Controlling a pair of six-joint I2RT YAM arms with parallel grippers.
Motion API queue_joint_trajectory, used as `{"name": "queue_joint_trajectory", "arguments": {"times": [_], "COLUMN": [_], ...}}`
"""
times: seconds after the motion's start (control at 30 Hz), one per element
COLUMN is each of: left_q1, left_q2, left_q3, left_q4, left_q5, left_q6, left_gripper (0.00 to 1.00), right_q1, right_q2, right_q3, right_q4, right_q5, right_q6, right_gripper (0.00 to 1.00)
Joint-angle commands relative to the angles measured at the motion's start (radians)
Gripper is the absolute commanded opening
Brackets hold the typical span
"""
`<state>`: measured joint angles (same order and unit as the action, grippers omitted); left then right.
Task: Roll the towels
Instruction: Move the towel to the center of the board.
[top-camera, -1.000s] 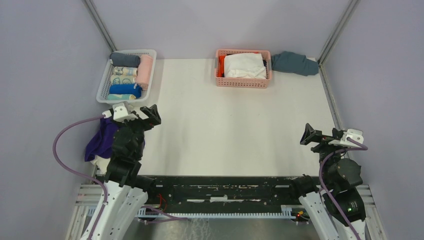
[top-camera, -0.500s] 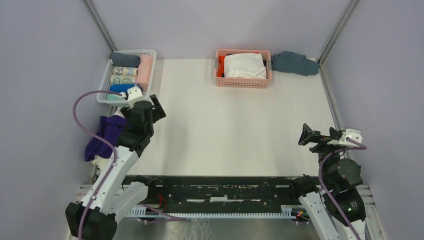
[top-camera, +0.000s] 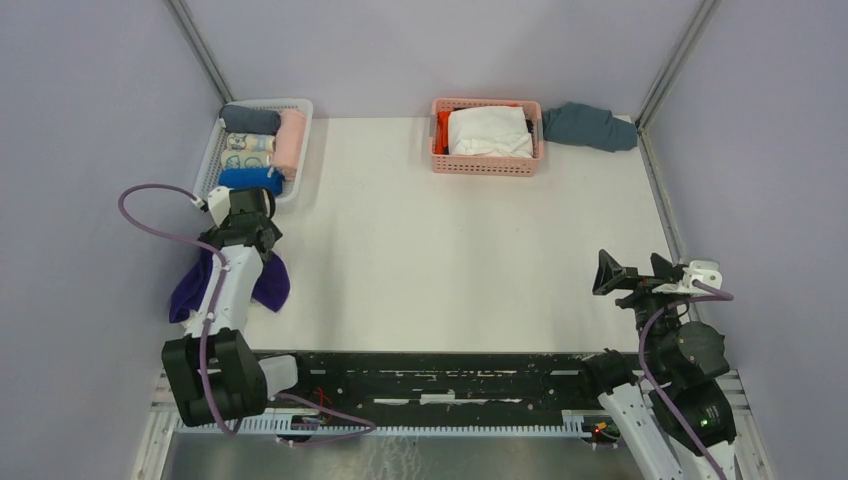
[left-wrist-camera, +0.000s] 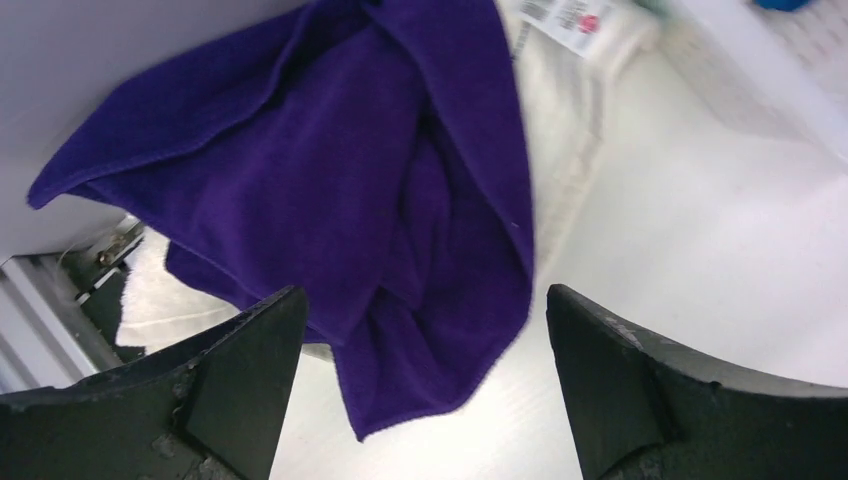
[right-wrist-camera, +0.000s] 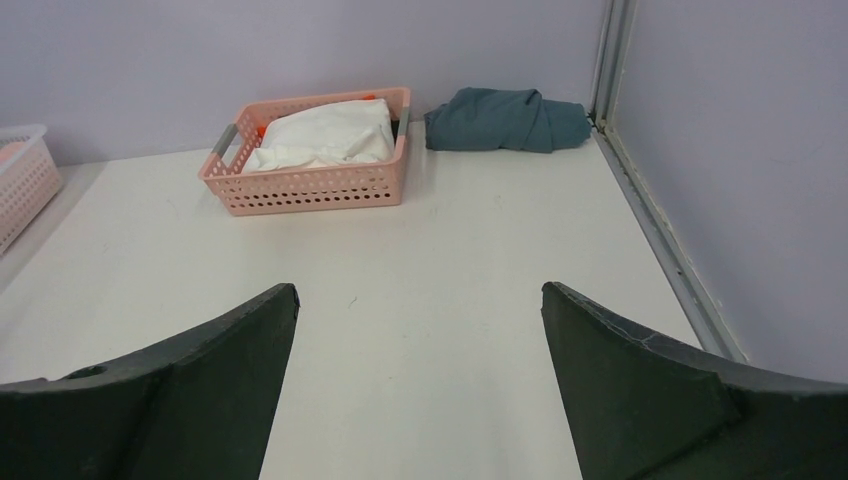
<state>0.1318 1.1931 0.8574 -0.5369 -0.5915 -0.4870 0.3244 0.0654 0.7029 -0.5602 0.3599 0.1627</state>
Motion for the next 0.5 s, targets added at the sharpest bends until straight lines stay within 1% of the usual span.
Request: {"name": "queue_joint_trajectory", "arguments": {"times": [0.0, 0.07, 0.23, 0.3, 0.47], "left_q1": [0.101, 0.132, 0.170, 0.180, 0.203], "left_q2": [0.065, 0.115, 0.261, 0.302, 0.391], "left_q3": [0.049, 0.074, 0.111, 0.111, 0.138], "left_q4": [0.023, 0.026, 0.035, 0.062, 0.064], "left_q5": [0.003, 0.011, 0.012, 0.040, 0.034], "left_q6": [-0.070, -0.080, -0.100, -0.094, -0.076], "left_gripper": [0.95, 0.93, 0.90, 0.88, 0.83], "right_q1": [0.034, 0.044, 0.064, 0.070, 0.076], "right_q2": [-0.006, -0.008, -0.013, -0.013, -0.010], "right_q3": [0.000, -0.002, -0.002, -0.004, -0.003], "right_q4": [0.029, 0.029, 0.027, 0.026, 0.025], "right_q5": [-0.006, -0.006, -0.002, -0.001, 0.000], "right_q6": [0.009, 0.008, 0.008, 0.007, 0.005], "right_gripper": [1.00, 1.00, 1.00, 1.00, 1.00]}}
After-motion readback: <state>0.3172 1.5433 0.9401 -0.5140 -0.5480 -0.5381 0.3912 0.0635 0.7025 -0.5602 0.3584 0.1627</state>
